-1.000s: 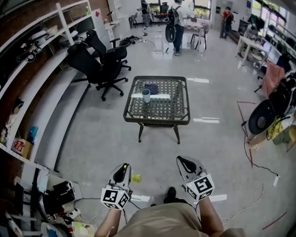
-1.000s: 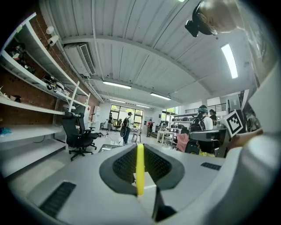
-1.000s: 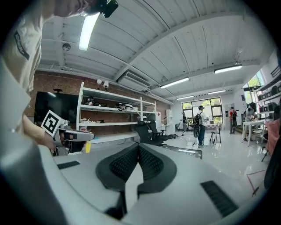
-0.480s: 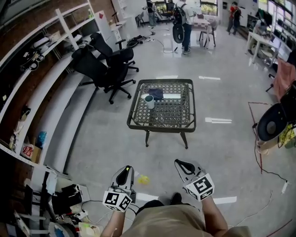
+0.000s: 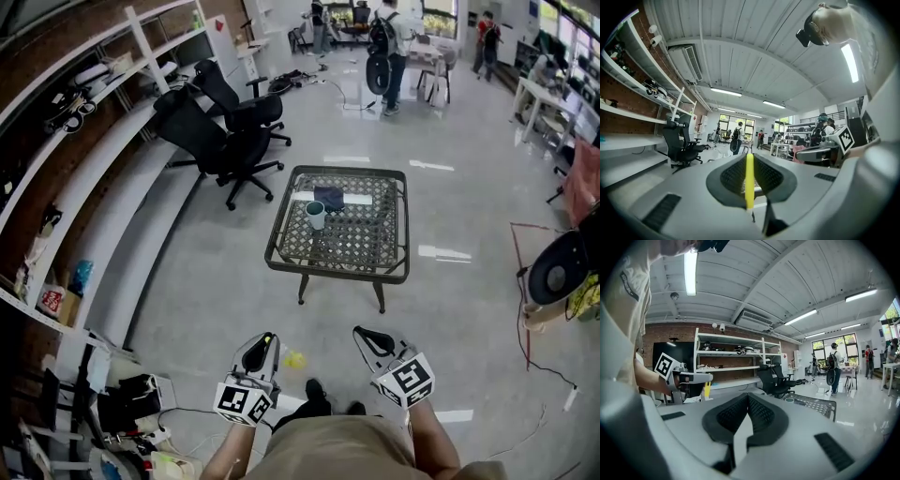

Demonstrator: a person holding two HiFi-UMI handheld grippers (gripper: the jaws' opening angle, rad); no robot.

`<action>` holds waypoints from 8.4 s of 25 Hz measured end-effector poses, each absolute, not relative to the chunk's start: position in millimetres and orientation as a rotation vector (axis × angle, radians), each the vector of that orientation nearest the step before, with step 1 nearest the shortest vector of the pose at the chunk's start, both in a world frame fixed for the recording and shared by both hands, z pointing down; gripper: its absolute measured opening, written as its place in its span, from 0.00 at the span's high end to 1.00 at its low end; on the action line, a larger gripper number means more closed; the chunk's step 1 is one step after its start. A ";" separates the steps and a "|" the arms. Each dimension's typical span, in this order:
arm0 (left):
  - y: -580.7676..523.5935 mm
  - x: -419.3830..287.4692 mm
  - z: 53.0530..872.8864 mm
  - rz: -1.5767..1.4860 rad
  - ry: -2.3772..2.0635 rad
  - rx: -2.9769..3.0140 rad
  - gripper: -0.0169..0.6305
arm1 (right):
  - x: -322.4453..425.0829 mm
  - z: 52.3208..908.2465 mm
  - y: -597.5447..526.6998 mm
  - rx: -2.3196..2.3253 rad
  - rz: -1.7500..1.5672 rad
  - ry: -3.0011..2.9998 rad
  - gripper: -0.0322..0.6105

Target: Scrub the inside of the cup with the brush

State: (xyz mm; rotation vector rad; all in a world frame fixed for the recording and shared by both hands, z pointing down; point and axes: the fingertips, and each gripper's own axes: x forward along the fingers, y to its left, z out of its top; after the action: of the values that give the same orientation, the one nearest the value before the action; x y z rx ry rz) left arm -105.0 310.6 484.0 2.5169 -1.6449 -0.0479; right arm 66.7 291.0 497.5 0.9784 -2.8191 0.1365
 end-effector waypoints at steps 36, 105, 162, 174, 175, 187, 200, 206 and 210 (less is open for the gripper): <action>86.8 -169.7 494.8 0.034 -1.512 2.619 0.89 | 3.7 516.8 93.2 1.070 0.196 -2.742 0.93; -205.2 -213.9 482.1 -0.016 -1.372 2.692 0.89 | -37.0 524.0 -200.8 1.164 0.137 -2.651 0.93; -177.8 -227.7 518.1 0.218 -1.558 2.419 0.89 | -115.8 853.3 -251.7 0.587 0.188 -2.532 0.31; -180.6 -242.4 515.0 0.191 -1.588 2.417 0.89 | -123.6 854.1 -260.0 0.614 0.257 -2.514 0.35; -180.9 -241.4 515.1 0.184 -1.589 2.420 0.89 | -121.9 852.7 -261.4 0.617 0.266 -2.512 0.35; -181.4 -230.0 496.7 0.088 -1.518 2.522 0.89 | -96.3 761.4 -253.5 0.628 0.219 -2.536 0.35; -179.7 -219.8 447.7 -0.024 -1.330 2.713 0.89 | -90.6 666.0 -187.0 0.683 0.185 -2.571 0.35; -184.8 -217.0 397.4 -0.121 -1.175 2.771 0.89 | -108.3 636.7 -176.9 0.614 0.207 -2.624 0.35; -198.3 -213.4 345.8 -0.175 -1.091 2.877 0.89 | -114.9 613.9 -182.1 0.610 0.203 -2.642 0.35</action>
State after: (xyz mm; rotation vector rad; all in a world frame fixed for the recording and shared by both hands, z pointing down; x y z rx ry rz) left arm -213.4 -198.3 345.8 2.8766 -1.0914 -0.1755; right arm -114.9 -182.1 613.9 0.6104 -2.6420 0.2031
